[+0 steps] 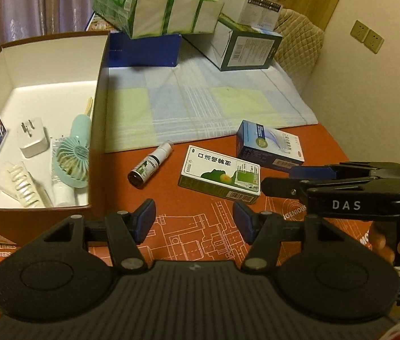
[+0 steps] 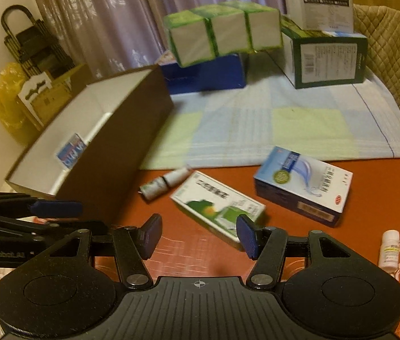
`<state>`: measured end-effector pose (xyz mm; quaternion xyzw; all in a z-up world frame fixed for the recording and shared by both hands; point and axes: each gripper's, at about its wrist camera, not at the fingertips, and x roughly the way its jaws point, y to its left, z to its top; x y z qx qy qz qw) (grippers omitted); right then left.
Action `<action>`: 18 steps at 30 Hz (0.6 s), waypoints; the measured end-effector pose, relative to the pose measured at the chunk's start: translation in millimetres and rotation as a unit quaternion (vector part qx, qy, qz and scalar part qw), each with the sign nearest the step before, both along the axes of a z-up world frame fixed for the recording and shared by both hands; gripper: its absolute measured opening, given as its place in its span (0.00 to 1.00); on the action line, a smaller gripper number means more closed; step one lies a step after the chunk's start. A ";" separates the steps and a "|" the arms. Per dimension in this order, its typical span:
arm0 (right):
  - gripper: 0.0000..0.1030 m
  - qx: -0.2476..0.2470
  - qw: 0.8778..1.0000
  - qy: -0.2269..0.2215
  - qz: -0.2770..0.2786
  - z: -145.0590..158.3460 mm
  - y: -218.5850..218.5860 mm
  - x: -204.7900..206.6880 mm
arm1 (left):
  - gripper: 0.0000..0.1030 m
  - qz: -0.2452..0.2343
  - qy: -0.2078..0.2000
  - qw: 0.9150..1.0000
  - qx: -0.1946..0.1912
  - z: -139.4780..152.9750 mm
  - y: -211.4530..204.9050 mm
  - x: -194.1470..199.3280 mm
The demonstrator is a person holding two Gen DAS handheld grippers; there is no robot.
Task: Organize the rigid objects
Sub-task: 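Withdraw both grippers from the box back over the table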
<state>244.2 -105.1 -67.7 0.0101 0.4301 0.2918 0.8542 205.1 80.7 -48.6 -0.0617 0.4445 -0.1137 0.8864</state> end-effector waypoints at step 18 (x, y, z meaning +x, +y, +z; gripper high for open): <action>0.54 -0.013 0.998 -0.018 0.054 -49.3 -0.6 61.9 | 0.55 0.028 0.046 0.998 0.038 -47.3 -19.0 37.7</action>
